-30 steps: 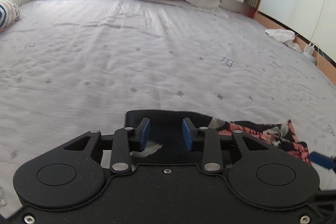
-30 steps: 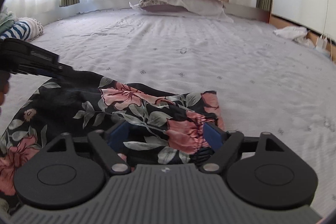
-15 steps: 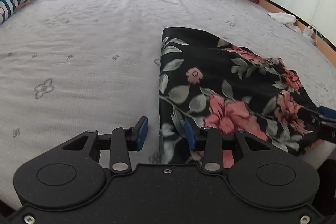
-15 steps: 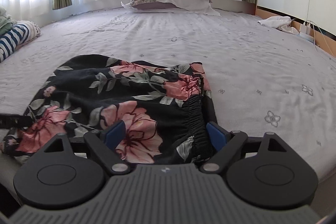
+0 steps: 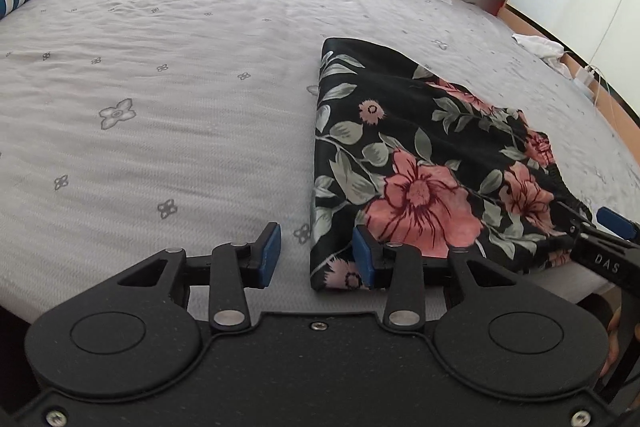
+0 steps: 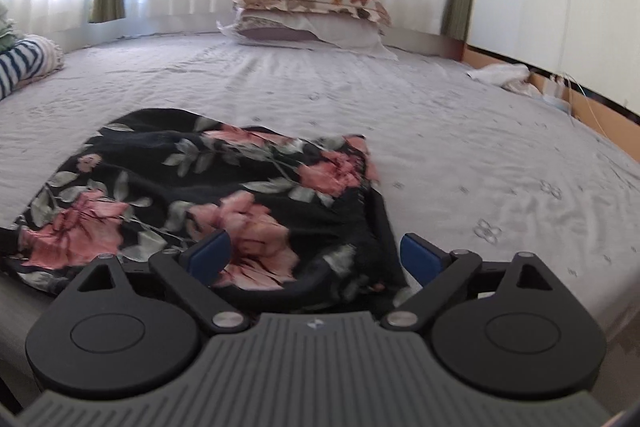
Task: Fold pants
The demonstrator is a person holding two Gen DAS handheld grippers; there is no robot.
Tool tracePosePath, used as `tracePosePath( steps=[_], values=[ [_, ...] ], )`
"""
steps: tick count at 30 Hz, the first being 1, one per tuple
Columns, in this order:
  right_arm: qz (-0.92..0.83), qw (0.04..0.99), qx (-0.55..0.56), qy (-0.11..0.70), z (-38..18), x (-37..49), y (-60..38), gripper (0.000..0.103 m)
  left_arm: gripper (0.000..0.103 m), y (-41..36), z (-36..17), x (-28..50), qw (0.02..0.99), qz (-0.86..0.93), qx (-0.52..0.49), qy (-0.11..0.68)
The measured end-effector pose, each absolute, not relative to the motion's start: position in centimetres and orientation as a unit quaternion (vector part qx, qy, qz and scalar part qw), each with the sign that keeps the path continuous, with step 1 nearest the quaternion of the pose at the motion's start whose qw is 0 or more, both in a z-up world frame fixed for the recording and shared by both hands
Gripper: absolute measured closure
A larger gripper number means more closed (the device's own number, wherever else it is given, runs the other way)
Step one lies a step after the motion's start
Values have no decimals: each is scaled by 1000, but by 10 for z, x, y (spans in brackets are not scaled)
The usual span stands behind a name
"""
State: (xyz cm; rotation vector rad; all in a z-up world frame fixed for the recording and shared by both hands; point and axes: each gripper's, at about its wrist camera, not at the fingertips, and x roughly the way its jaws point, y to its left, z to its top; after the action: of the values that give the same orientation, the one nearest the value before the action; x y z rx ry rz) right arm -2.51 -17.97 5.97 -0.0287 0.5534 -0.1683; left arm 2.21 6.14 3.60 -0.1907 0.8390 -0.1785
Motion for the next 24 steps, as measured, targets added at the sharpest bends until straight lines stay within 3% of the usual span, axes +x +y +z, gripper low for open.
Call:
tracePosePath(
  steps=[11,15,19,24],
  values=[
    [-96,938,48,329,37,-15,-221,0,60,59,42,25,906,-85,-93,405],
    [-42,943,91,317,59,-9,-238,0,52,66,61,46,913,-86,-108,383],
    [-22,941,112,320,75,21,-260,0,38,66,77,82,922,-97,-115,357],
    [-8,934,62,352,67,77,-271,0,33,57,71,136,913,-113,-129,369]
  ],
)
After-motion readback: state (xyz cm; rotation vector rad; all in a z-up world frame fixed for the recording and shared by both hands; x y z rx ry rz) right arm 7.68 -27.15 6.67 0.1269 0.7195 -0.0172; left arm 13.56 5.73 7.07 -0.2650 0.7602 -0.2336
